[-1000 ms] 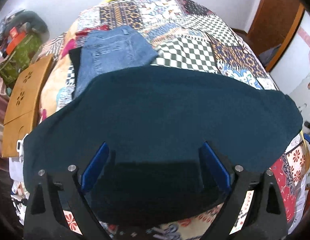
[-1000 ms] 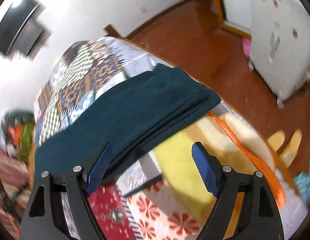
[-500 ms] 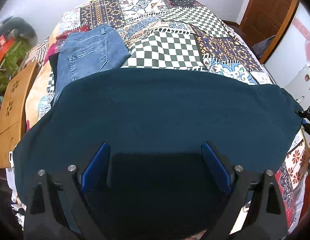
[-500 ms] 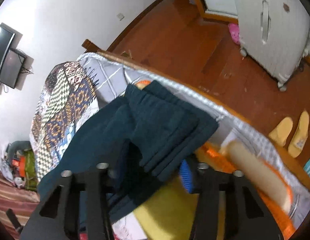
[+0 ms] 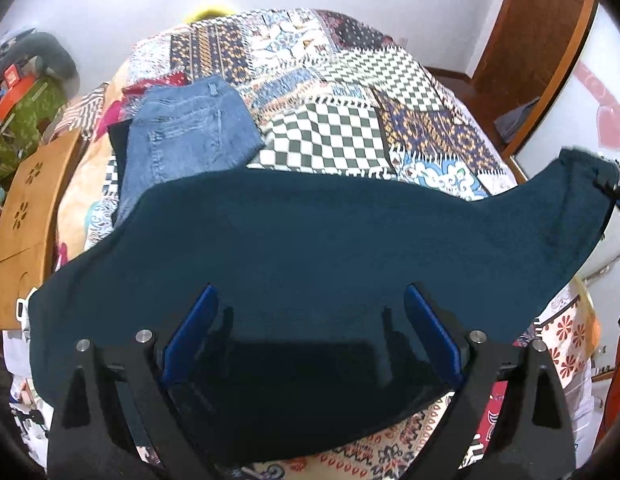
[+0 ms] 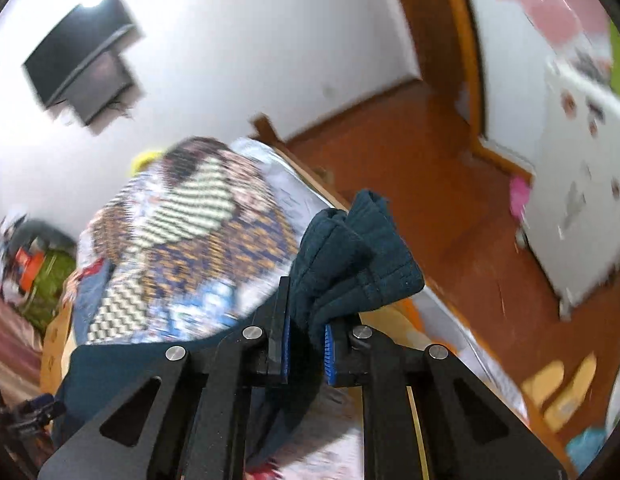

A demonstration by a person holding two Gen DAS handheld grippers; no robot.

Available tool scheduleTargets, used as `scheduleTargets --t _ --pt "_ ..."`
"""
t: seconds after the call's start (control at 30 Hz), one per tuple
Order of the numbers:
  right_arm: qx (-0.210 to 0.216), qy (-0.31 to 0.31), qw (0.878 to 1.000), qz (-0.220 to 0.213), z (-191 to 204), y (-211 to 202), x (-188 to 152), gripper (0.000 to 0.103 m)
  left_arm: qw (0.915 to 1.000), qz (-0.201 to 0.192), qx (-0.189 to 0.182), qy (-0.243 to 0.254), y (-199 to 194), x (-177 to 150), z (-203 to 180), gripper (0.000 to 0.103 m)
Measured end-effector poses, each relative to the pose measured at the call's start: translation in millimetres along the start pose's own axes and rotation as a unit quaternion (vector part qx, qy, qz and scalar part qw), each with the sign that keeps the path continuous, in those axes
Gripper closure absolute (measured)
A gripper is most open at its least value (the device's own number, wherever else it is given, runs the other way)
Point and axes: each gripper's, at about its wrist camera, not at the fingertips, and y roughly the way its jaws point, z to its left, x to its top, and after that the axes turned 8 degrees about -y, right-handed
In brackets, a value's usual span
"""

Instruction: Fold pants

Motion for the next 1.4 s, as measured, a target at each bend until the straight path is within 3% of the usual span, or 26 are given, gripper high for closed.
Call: scheduleTargets --t 0.17,0.3,0.43,0.57,0.7,0.83,0.97,1.1,1.23,1.33,1.4 --pt "0.054 -0.063 0.996 -0.034 65 -13 26 0.092 0.9996 -0.024 0.001 -0.014 -23 -3 16 0.008" --pt "0.112 -0.093 0.989 -0.032 113 -6 24 0.092 0.9992 -0.034 0.006 -0.022 -39 -9 30 0.008" --pt "0.169 -0.118 0.979 -0.003 162 13 7 0.092 0.9985 -0.043 0.014 -0.032 -52 -17 47 0.008" --pt "0.222 -0.152 0.961 0.060 213 44 -24 0.092 0.9979 -0.037 0.018 -0.050 -53 -27 65 0.008" --pt "0.236 -0.192 0.943 0.134 253 77 -67 0.092 0.9969 -0.028 0.024 -0.070 -49 -39 80 0.008" --pt "0.226 -0.227 0.929 0.188 268 96 -100 0.091 0.9960 -0.021 0.025 -0.083 -45 -47 90 0.008" --pt "0.218 -0.279 0.915 0.193 275 85 -113 0.084 0.9956 -0.018 0.027 -0.088 -43 -48 94 0.008" --pt "0.253 -0.285 0.900 0.211 279 71 -116 0.069 0.9953 -0.024 0.026 -0.090 -43 -38 93 0.008" --pt "0.262 -0.286 0.901 0.195 278 55 -106 0.065 0.9963 -0.043 0.024 -0.071 -50 -20 81 0.008" --pt "0.253 -0.283 0.912 0.157 268 42 -87 0.052 0.9969 -0.055 0.020 -0.053 -53 -3 66 0.008" --pt "0.239 -0.276 0.923 0.122 256 36 -68 0.050 0.9973 -0.059 0.015 -0.042 -52 9 56 0.008"
